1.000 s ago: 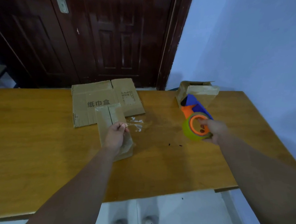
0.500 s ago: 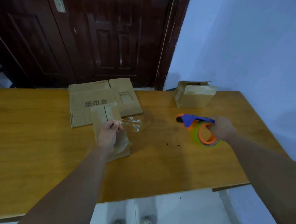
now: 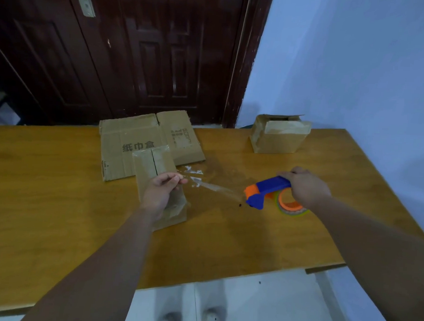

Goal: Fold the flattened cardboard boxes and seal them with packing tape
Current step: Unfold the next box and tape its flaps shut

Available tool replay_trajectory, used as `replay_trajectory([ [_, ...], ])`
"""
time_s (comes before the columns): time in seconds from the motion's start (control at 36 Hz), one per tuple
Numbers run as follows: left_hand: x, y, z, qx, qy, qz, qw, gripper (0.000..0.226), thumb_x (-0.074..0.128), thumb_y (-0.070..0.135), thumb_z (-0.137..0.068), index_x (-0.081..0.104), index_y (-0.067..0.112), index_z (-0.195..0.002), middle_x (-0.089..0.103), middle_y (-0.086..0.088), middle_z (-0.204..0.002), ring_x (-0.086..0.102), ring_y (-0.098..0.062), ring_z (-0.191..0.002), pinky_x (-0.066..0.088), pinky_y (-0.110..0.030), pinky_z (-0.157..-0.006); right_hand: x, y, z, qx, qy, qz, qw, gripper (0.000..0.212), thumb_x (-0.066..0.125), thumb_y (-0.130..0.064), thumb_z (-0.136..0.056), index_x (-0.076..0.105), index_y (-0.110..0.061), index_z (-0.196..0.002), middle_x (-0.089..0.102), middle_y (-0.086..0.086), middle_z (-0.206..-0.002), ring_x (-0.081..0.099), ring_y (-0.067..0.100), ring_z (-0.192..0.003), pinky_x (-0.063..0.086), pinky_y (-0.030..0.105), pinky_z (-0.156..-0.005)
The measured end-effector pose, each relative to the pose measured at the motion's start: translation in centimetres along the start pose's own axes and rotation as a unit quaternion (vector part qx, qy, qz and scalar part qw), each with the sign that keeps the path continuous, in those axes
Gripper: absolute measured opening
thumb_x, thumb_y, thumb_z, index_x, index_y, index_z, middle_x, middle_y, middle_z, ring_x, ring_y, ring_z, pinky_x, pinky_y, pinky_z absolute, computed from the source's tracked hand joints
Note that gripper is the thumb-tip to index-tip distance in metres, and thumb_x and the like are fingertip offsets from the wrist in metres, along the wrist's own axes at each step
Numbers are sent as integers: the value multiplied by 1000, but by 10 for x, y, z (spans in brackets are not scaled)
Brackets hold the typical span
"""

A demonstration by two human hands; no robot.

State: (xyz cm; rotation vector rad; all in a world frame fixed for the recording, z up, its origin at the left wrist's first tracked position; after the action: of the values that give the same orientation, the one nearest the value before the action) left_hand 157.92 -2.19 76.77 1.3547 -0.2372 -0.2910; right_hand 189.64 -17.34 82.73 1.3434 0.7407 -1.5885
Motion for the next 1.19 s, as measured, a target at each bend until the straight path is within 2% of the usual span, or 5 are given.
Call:
replay_trajectory([
  [0.22,4,3,1,-11,-24,29,999,26,55,13,-95,72,21,-78,74,10,-80,57,-5,-73,45,-23,-76,-4,-44,1,-82,46,155,983,43,42,-32,-98,32,-25,-140,41,12,-119,40,32,-112,38,37,-90],
  [0.5,3,1,3,-26,-29,31,999,30,53,43,-93,74,22,-87,74,5,-99,60,-17,-109,41,-35,-96,-1,-85,6,-64,90,238,965,92,24,-77,-82,14,-17,-151,41,15,-117,37,32,-106,24,43,-89],
  [0.83,6,1,3,-41,-41,40,998,42,73,25,-78,56,37,-114,75,4,-90,65,-1,-100,39,-21,-89,8,-123,-6,-55,36,116,991,71,41,-49,-98,9,-14,-151,66,3,-94,61,24,-76,34,40,-88],
  [0.97,15,2,8,-55,-89,16,994,28,73,28,-73,67,34,-99,75,5,-88,67,1,-93,45,-17,-82,9,-125,-10,24,28,-81,996,83,50,-34,-97,-15,-29,-150,57,8,-89,49,22,-63,34,30,-49],
  [1.19,28,1,18,-40,-129,-119,984,10,73,22,-81,77,31,-78,73,8,-79,64,-17,-78,48,-34,-81,24,-142,-13,48,-23,-234,971,81,42,-17,-101,-19,-45,-145,58,17,-98,58,26,-68,51,38,-58],
])
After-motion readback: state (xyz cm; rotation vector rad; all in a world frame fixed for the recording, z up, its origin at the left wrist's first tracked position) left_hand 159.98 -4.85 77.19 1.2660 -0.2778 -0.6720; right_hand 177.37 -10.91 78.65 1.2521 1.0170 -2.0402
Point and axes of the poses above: each hand's wrist, its own z-axis away from the middle knuckle, its own x-axis out of the palm, y = z × x, the point moved 8 cm from there along -z, towards the middle knuckle
